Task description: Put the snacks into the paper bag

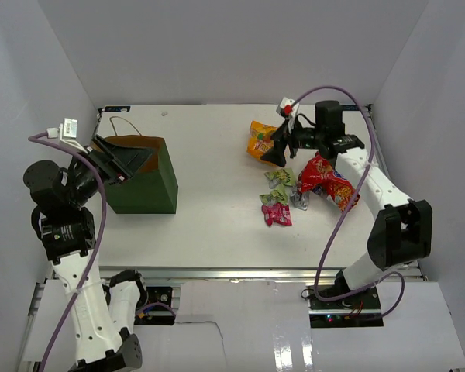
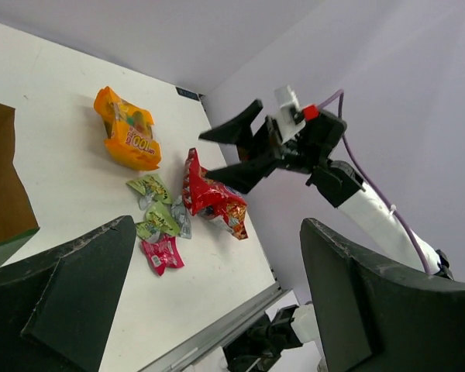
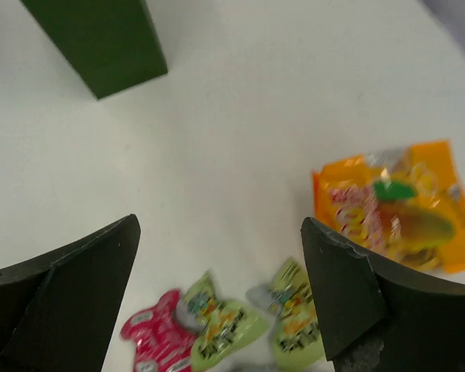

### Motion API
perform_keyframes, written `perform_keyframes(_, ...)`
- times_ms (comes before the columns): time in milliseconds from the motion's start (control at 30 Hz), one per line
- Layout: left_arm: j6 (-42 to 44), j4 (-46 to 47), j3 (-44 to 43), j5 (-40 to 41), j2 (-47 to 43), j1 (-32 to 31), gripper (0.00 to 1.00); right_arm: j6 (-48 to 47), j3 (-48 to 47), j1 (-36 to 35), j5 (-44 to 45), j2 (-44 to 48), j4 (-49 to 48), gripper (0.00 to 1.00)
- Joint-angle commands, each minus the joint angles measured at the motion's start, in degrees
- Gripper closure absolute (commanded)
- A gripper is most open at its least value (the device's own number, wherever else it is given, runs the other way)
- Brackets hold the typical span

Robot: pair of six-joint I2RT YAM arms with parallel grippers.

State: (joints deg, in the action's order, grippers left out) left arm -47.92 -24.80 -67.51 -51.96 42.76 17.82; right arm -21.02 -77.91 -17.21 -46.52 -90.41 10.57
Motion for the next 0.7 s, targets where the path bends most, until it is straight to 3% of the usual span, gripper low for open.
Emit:
perform_keyframes(0, -0.33, 1.33, 0.36, -1.74, 1.70, -1.64, 0.02, -7.28, 7.05, 1.65, -0.24, 5.85, 7.27, 0.09)
perform_keyframes(67, 0.11, 1.50, 0.36, 0.01, 3.02, -3.66, 0.02, -7.29, 11.71, 2.88, -0.32, 8.40, 7.80, 0.09)
perform_keyframes(167, 1.77, 1.94, -0.43, 6.57, 6.79, -11.82, 0.02, -7.20, 14.71, 3.76, -0.15, 10.42, 8.33, 0.09)
perform_keyframes(200, 3.00, 2.29, -0.87, 9.22, 9.85, -20.11, 0.02, -7.20, 14.98, 4.20, 0.11, 10.69, 8.50, 0.09)
perform_keyframes(233, 3.97, 2.30, -1.66, 12.38, 11.62, -24.55, 0.02, -7.11, 14.98, 4.38, 0.20, 11.04, 8.68, 0.09)
perform_keyframes(267, 5.11, 2.30, -2.62, 20.07, 13.73, -29.81, 0.02, -7.11, 14.89, 4.55, 0.38, 11.13, 9.03, 0.09)
perform_keyframes(300, 6.34, 2.21, -4.98, 24.06, 16.01, -39.52, 0.02, -7.02, 14.72, 4.82, 0.73, 11.22, 9.29, 0.08)
perform_keyframes(400, 9.33, 1.77, -9.55, 34.45, 25.24, -51.79, 0.02, -6.58, 13.84, 6.05, 3.53, 11.84, 11.13, 0.07)
perform_keyframes(500, 10.57, 0.37, -12.20, 44.38, 33.59, -59.89, 0.02, -3.52, 14.01, 7.54, 12.63, 12.36, 12.63, 0.07)
perform_keyframes(600, 7.06, -0.43, -12.74, 54.47, 39.58, -64.65, 0.05, -0.97, 15.58, 10.09, 20.22, 12.71, 13.51, 0.06)
perform_keyframes(667, 4.17, -0.60, -12.13, 57.14, 42.30, -65.89, 0.08, 0.97, 16.82, 12.98, 21.21, 13.15, 13.78, 0.06)
